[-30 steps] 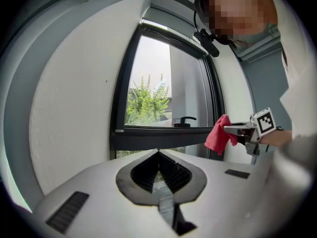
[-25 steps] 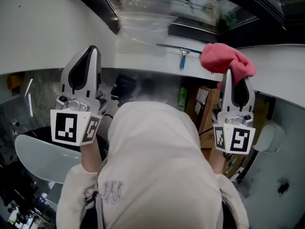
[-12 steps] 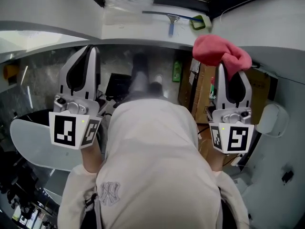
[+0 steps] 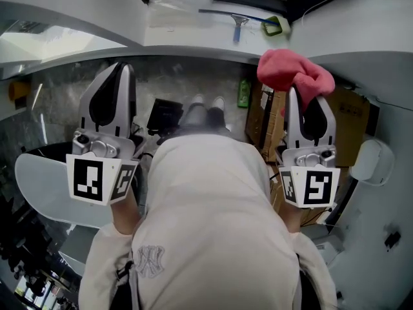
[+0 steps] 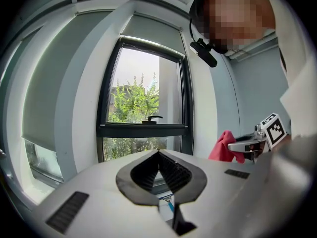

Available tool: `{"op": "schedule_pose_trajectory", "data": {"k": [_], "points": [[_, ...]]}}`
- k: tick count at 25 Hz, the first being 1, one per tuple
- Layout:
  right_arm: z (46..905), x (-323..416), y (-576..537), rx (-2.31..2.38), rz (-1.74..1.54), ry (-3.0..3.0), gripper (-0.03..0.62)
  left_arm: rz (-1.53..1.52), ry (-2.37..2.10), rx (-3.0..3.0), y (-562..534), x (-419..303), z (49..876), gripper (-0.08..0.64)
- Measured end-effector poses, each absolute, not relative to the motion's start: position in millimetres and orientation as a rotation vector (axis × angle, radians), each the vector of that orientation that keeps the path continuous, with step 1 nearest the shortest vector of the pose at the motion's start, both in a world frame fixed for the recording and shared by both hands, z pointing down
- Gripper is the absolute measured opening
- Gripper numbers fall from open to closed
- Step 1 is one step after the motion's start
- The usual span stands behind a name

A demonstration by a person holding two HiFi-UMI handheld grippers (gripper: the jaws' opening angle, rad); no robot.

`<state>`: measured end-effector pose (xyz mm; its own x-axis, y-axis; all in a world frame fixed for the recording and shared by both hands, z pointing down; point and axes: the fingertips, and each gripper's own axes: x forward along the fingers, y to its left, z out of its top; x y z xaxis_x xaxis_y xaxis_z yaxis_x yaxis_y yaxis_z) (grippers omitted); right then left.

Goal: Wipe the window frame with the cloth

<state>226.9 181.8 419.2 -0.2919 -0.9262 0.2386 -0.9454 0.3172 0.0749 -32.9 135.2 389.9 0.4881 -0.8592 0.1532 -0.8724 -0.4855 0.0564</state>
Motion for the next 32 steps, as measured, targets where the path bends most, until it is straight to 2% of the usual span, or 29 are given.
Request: {"op": "schedule_pose_trajectory", "data": {"k": [7,32], "points": [[432,183,171,1.711,0.210,-2.325,0.087,0.182,-1.410,2.635,113,-51,399,0.008],[426,171,168,1.676,0.177,-2.323,0.087,0.184,-1.421,2.644,116,-63,394,0.008]]}}
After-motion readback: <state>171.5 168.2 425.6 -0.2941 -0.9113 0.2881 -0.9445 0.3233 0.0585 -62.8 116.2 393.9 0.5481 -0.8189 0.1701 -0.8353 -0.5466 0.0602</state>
